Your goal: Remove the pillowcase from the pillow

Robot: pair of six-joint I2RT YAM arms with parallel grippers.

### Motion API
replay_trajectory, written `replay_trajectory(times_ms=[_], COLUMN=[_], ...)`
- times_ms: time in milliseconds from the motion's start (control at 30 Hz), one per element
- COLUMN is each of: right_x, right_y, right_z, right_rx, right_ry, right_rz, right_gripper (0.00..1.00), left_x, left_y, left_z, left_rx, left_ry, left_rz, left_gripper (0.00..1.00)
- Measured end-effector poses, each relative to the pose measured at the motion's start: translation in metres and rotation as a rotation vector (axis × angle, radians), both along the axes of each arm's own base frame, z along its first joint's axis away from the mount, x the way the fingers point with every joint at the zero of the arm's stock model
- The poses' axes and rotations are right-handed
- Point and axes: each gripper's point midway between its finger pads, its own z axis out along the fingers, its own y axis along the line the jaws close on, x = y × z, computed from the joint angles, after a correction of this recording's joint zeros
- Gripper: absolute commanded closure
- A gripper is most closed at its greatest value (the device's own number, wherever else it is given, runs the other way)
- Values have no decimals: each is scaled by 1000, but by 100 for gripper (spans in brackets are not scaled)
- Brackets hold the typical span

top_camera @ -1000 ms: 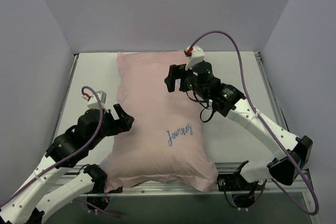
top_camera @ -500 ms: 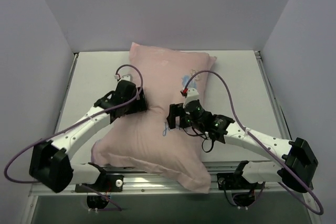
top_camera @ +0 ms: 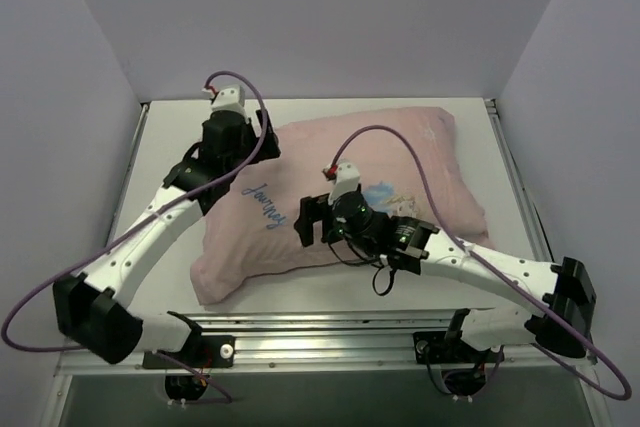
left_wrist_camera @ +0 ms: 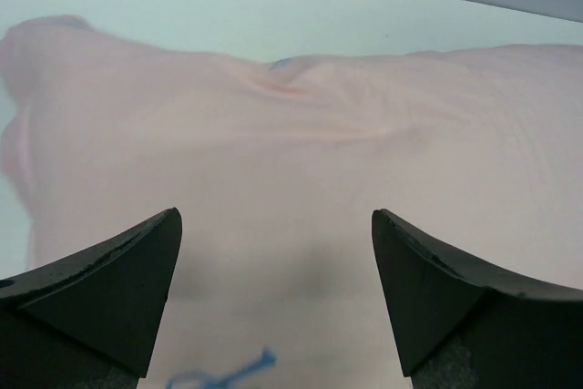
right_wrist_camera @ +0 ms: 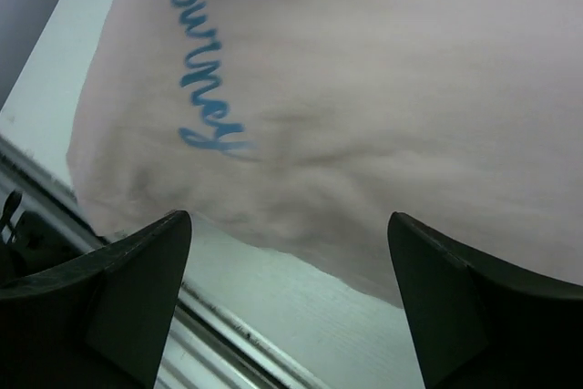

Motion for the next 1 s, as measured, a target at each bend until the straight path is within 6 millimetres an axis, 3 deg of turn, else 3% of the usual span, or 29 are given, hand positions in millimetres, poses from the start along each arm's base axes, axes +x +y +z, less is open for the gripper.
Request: replay_trajectory(times_ms=[100,200,267,300,400,500,567,700,800,867,933,1000], right_x=[35,68,88,92,108,118,120,105,72,37,4,-22], right_y=[-41,-102,-155,-171,-231,-249,-232,-168,-99,-45,-4,22], right_z=[29,62,84,89,92,66,33,-39,-43,-41,-40,-43], right_rx=[-4,-2,-4,-5,-44,-91,-110,-106,-69,-39,-31,-46], right_ry=[-63,-137,-187,-200,-207,-149,-67,90,80,73,86,105], right_rz=[-151,-353,-528,-580,-760,-788,-683,-421,-216,-39,111,216], right_gripper=[11,6,4,4,4,7,15,15,15,15,14,12], left_x=[-34,-68,-90,-99,-118,-121,-118,-99,-71,-48,-22,-2], left_y=[26,42,45,45,42,42,40,47,72,90,100,98], left_z=[19,20,0,-14,-62,-103,-112,-118,-129,-129,-119,-102], left_rx=[-22,-64,-80,-83,-73,-42,-42,-51,-31,-19,-15,-25], left_ry=[-48,-63,-30,-4,109,211,231,218,225,230,213,184], left_rz=[46,72,65,58,45,62,75,133,232,295,327,319], left_gripper=[6,6,6,6,6,6,6,6,6,6,6,6])
